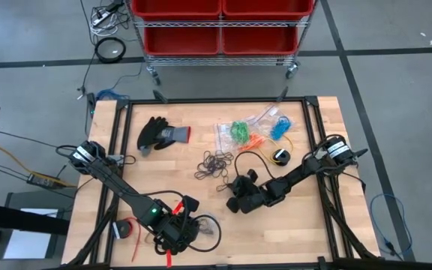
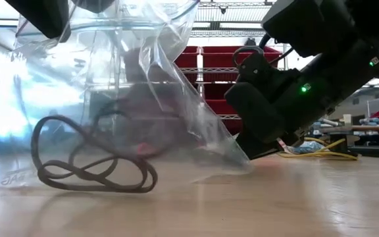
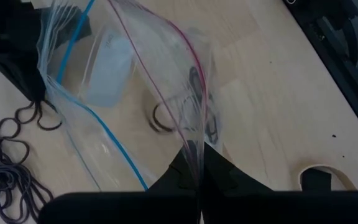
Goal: Sort rubber bands
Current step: Put the black rubber band into the transparent zip bag
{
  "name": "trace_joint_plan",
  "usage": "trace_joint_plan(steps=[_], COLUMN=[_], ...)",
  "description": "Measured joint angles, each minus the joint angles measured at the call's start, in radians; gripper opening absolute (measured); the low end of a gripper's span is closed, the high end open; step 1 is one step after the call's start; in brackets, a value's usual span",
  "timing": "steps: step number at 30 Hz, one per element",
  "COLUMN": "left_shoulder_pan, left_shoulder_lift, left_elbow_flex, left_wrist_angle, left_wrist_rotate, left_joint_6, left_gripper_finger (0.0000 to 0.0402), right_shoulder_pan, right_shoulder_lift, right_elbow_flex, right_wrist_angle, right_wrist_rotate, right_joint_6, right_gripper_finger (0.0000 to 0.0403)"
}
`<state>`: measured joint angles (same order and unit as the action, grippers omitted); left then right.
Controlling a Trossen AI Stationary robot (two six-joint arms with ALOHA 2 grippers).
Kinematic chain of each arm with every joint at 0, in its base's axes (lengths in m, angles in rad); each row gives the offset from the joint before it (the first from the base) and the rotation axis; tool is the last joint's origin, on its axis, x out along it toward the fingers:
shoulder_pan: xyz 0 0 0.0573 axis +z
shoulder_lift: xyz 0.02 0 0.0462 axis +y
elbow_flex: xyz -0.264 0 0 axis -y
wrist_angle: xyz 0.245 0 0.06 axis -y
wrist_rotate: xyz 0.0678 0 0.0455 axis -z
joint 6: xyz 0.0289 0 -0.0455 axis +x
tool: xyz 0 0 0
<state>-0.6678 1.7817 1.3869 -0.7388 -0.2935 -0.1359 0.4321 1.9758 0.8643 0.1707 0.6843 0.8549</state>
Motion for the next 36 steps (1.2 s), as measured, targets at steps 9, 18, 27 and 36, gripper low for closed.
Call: trace_joint_plan(steps=[9,18,27,36], left_shoulder_pan=[0.0,0.0,0.0,0.0], left_shoulder_lift=[0.0,0.0,0.0,0.0], left_elbow_flex=[0.0,0.0,-0.001,-0.001], left_wrist_angle=[-0.003,0.014,0.016,0.013], left_wrist_rotate=[0.002,0.003,0.004,0.009], left_joint_6=[0.0,0.0,0.001,0.001], left_gripper_finger=[0.0001,0.0001,0.0001,0.0001], right_shoulder_pan=[0.105,0.201,0.169,0.118], right_shoulder_lift=[-0.144,-0.224,-0.178,-0.025], right_elbow_flex=[-0.003,0.0,0.236,0.494], right_wrist_angle=[0.074,0.47,0.299,0.009], right_wrist_rotate=[0.049,0.143,0.03,-0.199], right_joint_6=[-0.1,-0.421,-0.511,-0.47], right_gripper_finger=[0.0001,0.0,0.0,0.0])
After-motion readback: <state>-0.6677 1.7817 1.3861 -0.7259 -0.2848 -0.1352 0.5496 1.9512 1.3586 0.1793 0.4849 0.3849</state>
